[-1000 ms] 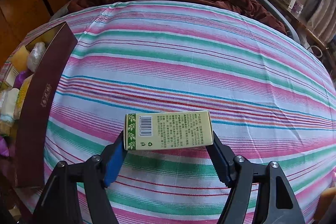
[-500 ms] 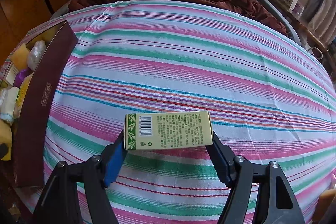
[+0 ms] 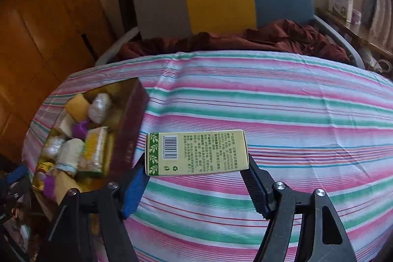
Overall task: Organize objects
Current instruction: 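Lower the green-and-white box into the gold tray and open the right tool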
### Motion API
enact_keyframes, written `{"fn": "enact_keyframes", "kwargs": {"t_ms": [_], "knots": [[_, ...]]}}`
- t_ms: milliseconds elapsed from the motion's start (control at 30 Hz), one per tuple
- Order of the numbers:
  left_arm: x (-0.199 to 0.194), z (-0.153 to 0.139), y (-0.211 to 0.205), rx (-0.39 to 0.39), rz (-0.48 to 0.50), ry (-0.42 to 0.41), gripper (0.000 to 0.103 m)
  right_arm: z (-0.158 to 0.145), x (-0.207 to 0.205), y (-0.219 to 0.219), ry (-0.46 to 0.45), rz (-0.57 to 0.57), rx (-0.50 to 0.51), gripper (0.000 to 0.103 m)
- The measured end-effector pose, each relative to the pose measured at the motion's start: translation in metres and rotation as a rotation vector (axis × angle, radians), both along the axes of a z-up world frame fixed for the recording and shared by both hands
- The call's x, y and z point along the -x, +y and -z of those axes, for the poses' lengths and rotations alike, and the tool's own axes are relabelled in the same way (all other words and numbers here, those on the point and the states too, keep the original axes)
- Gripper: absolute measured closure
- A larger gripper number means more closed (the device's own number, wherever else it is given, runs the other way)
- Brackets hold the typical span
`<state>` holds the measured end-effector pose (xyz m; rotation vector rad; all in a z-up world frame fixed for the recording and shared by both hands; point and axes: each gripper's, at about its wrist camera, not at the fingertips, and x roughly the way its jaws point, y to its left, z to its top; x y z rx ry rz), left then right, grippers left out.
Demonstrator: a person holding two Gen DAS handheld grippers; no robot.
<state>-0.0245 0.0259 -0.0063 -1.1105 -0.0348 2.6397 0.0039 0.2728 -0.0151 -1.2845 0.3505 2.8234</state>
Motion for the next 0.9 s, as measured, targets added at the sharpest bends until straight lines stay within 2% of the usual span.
{"fn": "enact_keyframes", "kwargs": {"t_ms": [100, 167, 267, 400, 500, 567, 633, 733, 900], "knots": [[-0.002, -0.006, -0.019, -0.023, -0.046, 0.012, 0.020, -0.019, 0.005, -0.053, 0.046, -0.154, 0.000, 0.029], [-0.003, -0.008, -0.031, -0.041, -0.072, 0.017, 0.020, -0.022, 0.009, -0.091, 0.039, -0.266, -0.031, 0.029], [-0.006, -0.011, -0.044, -0.041, -0.109, 0.022, 0.020, -0.011, 0.013, -0.140, -0.017, -0.398, -0.126, 0.029], [-0.012, -0.011, -0.054, 0.000, -0.160, 0.039, 0.020, 0.013, 0.019, -0.184, -0.102, -0.509, -0.257, 0.028], [-0.014, -0.012, -0.056, 0.053, -0.216, 0.057, 0.020, 0.031, 0.019, -0.201, -0.148, -0.541, -0.352, 0.021], [-0.015, -0.015, -0.057, 0.071, -0.235, 0.072, 0.020, 0.037, 0.018, -0.203, -0.161, -0.537, -0.368, 0.006], [-0.015, -0.017, -0.058, 0.070, -0.248, 0.077, 0.020, 0.039, 0.016, -0.201, -0.169, -0.529, -0.366, 0.002], [-0.016, -0.020, -0.054, 0.083, -0.252, 0.094, 0.020, 0.039, 0.012, -0.196, -0.172, -0.506, -0.361, 0.000], [-0.023, -0.029, -0.044, 0.101, -0.281, 0.129, 0.020, 0.027, 0.002, -0.184, -0.131, -0.445, -0.292, 0.000]]}}
